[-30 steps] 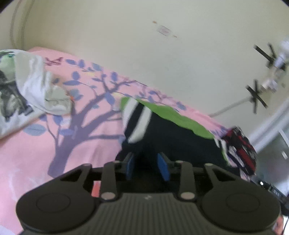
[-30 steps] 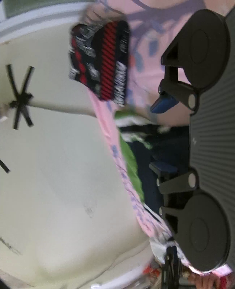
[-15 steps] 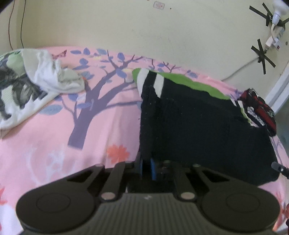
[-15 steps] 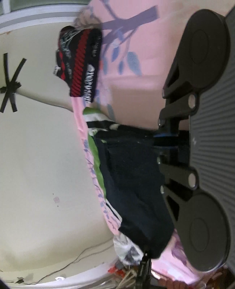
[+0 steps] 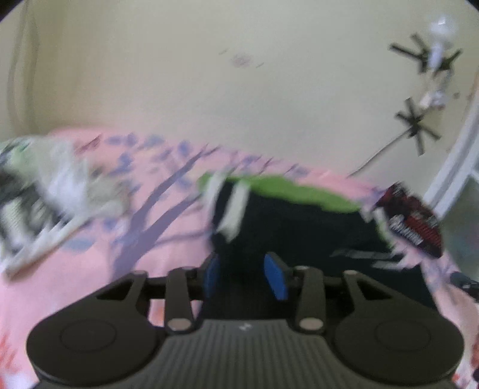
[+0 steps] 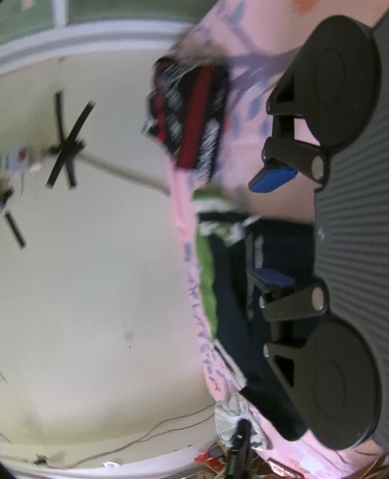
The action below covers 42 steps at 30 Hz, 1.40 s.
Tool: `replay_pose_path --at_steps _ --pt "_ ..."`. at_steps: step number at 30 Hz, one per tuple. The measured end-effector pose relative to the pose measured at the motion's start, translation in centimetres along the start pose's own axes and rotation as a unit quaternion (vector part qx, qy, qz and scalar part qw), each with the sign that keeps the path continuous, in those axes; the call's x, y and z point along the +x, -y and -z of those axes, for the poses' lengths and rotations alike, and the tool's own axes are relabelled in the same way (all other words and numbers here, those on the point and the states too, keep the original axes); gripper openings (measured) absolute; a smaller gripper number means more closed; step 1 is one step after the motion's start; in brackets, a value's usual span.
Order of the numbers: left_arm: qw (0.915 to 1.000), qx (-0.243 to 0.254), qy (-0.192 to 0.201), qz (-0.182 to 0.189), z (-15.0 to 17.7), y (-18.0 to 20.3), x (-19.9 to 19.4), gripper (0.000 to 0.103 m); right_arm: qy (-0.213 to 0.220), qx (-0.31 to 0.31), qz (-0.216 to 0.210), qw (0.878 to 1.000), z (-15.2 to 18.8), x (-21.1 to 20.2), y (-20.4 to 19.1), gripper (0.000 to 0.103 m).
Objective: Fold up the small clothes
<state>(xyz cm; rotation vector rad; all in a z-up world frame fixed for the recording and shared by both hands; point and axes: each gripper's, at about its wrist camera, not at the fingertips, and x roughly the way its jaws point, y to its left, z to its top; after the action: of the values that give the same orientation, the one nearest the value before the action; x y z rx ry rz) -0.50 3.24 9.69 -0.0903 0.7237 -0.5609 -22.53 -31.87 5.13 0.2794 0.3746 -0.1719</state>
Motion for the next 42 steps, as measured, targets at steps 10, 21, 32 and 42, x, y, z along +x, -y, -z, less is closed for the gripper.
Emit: replay_pose_path --at_steps 10,21,32,42 --pt "0.9971 0.056 0.002 -0.052 3.2 0.9 7.6 0.051 -0.072 -0.042 -0.016 0.996 2.6 8.2 -2.5 0.064" --pt "0.9919 0.106 0.013 -0.068 4.5 2.2 7.8 0.065 -0.059 -0.01 -0.035 0.998 2.5 7.6 -1.6 0.071" --pt "0.9922 0.109 0.009 -0.06 4.6 2.3 8.0 0.077 -0.054 -0.008 -0.034 0.998 2.7 7.3 -1.7 0.073" --pt "0.9927 0.109 0.0 -0.051 4.6 2.4 8.2 0.086 -0.055 -0.004 -0.033 0.998 2.7 7.3 -1.8 0.074"
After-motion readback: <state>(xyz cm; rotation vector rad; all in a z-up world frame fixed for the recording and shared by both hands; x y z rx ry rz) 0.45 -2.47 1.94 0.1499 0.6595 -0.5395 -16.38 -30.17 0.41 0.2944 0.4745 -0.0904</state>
